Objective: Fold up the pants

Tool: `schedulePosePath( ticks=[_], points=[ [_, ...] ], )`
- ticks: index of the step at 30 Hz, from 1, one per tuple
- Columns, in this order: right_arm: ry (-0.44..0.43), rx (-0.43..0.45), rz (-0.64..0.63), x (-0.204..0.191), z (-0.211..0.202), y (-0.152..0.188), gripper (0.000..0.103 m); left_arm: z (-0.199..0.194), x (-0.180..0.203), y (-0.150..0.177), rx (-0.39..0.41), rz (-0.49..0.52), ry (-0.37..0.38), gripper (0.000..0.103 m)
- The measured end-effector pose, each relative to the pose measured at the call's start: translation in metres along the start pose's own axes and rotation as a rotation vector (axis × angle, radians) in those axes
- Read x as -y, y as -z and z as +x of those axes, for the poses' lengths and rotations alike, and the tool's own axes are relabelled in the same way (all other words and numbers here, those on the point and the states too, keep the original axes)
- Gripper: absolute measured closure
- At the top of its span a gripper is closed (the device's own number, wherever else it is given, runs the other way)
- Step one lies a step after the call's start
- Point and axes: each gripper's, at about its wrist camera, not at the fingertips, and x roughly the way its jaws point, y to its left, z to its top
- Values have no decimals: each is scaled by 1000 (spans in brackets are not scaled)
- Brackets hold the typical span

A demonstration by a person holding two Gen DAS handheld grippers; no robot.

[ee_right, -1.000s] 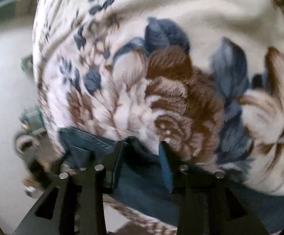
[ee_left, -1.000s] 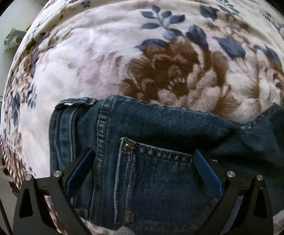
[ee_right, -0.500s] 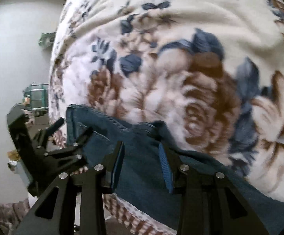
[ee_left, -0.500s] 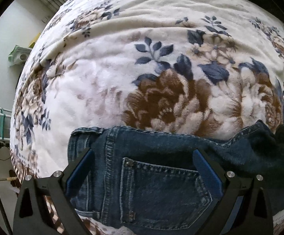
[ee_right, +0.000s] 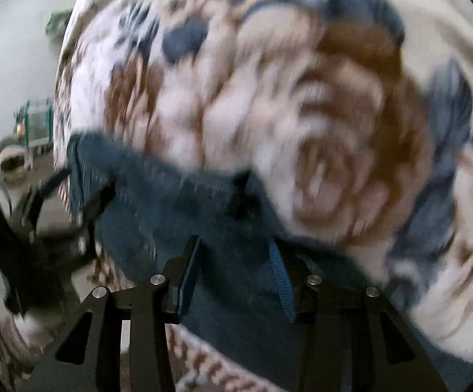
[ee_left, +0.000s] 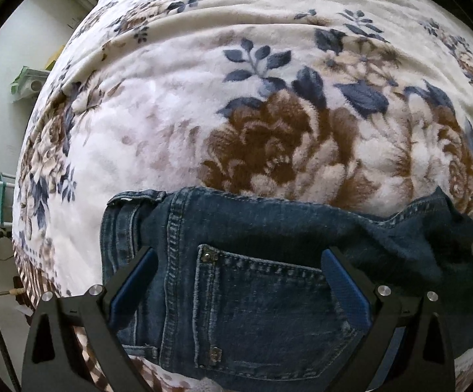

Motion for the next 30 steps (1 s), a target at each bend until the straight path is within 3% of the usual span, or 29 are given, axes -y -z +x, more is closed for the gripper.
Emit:
schedulePosePath(
  ticks=[4,5,6,7,10,13,16,17,21,26,27,30],
  points=[
    [-78,-2,16,-1,11,-20,55,9,-4,0,-15,0,-13,0],
    [-75,-8,11,-1,13,-22,59,12,-5,1,-21,4,-18,0],
    [-81,-12,13,0,12,-22,77,14,-5,2,-26,7,-21,0],
    [-103,-23,13,2,9,-20,83,16,-6,3,-30,6,-20,0],
    [-245,-81,-22,4,-4,-5,87,21,-11,6,-40,-7,1,0],
    [-214,-163,-85,-2,-1,4,86,24,-13,8,-45,-19,9,0],
    [-148,-213,-69,-4,19,-3,84,26,-13,8,-49,-22,11,0],
    [-147,-201,-56,-4,24,-9,76,26,-13,8,-52,-22,12,0],
    [-319,-169,81,2,38,-27,66,30,-15,10,-57,-21,18,0],
    [-591,-120,227,30,22,-22,66,33,-20,11,-58,-31,39,0],
    [-589,-125,235,34,21,-20,66,34,-20,10,-59,-30,40,0],
    [-457,-206,197,27,38,-16,62,35,-21,12,-56,-25,32,0]
  ],
)
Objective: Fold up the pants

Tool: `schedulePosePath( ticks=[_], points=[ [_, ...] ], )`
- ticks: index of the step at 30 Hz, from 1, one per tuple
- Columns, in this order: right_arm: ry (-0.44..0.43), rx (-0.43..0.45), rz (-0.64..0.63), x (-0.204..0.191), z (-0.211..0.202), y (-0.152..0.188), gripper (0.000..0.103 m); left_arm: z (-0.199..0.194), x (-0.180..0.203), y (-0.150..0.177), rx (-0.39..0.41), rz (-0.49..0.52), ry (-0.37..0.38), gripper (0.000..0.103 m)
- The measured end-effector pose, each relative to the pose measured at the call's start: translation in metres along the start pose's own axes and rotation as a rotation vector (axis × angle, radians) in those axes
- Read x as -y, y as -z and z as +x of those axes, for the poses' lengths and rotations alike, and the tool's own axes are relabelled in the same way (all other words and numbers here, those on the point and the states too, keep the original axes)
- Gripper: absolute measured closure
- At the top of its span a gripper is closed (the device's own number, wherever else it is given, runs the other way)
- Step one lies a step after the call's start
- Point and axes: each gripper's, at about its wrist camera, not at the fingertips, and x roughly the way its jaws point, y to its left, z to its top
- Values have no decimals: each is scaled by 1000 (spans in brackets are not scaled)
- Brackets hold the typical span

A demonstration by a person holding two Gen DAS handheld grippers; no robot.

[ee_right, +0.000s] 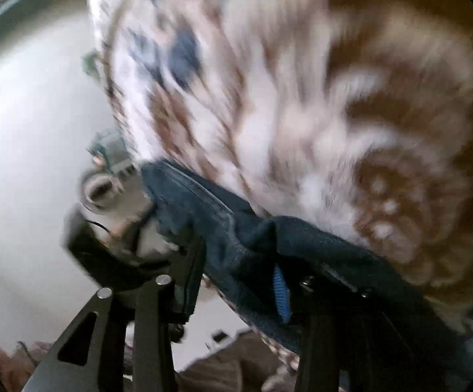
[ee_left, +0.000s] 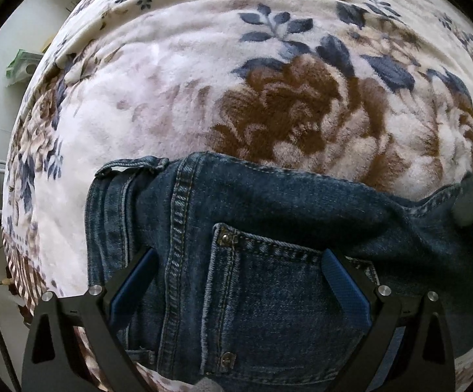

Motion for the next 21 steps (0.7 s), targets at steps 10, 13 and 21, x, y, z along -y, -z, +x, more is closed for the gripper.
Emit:
schedulePosePath(
  ticks=[10,13,21],
  points=[
    [154,132,46,-26,-34,-7,89,5,3,7,8,20,6,0],
    [169,154,46,-28,-42,-5,89,4,2,10,7,13,11,0],
    [158,242,97,-23,-52,10,81,-6,-9,14,1,14,36,0]
  ],
)
